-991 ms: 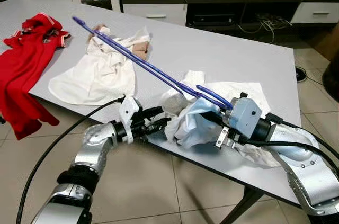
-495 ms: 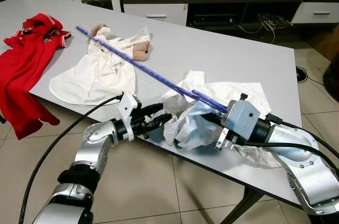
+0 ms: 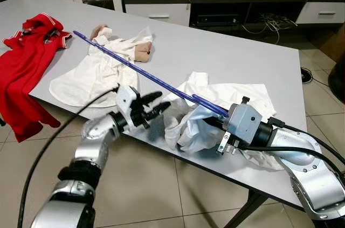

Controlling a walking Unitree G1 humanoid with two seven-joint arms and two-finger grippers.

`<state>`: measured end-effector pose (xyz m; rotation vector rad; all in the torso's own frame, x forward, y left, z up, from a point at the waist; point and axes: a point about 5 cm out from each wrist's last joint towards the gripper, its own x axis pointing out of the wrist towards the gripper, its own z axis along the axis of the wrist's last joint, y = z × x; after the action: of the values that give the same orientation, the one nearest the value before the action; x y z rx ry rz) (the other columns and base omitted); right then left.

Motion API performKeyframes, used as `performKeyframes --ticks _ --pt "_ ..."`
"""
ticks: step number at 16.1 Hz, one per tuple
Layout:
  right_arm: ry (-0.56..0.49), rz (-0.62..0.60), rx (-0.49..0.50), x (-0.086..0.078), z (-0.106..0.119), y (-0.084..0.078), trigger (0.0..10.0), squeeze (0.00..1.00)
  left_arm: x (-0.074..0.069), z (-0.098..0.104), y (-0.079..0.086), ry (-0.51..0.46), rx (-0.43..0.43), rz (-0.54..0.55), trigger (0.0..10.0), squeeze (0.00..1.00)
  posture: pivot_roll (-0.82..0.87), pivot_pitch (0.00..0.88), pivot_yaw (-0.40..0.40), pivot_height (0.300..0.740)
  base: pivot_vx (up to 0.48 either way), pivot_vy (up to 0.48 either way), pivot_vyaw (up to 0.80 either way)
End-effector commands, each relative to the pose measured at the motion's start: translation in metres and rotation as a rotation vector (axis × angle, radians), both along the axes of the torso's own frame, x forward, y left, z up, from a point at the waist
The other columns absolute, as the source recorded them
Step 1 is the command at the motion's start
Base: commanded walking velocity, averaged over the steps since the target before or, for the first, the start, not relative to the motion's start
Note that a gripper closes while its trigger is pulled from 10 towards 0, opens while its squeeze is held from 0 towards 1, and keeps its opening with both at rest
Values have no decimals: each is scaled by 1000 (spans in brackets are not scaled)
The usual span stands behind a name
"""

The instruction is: Hang hanger

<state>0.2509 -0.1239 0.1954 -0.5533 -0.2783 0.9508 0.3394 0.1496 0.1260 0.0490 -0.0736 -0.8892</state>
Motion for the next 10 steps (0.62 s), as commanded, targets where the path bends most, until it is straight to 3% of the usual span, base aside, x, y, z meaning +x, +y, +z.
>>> performKeyframes --ticks 1,7,10 --pt "-28 -3 10 -1 5 0 0 0 0 -1 0 6 31 -17 10000 0 -25 40 27 740 0 0 0" --pt "-41 7 21 1 9 2 0 0 -10 -18 -14 90 106 -170 10000 0 -26 39 24 740 0 0 0" --pt "-44 7 35 0 11 1 0 0 -13 -24 -15 115 135 -177 10000 0 -27 34 23 740 0 0 0"
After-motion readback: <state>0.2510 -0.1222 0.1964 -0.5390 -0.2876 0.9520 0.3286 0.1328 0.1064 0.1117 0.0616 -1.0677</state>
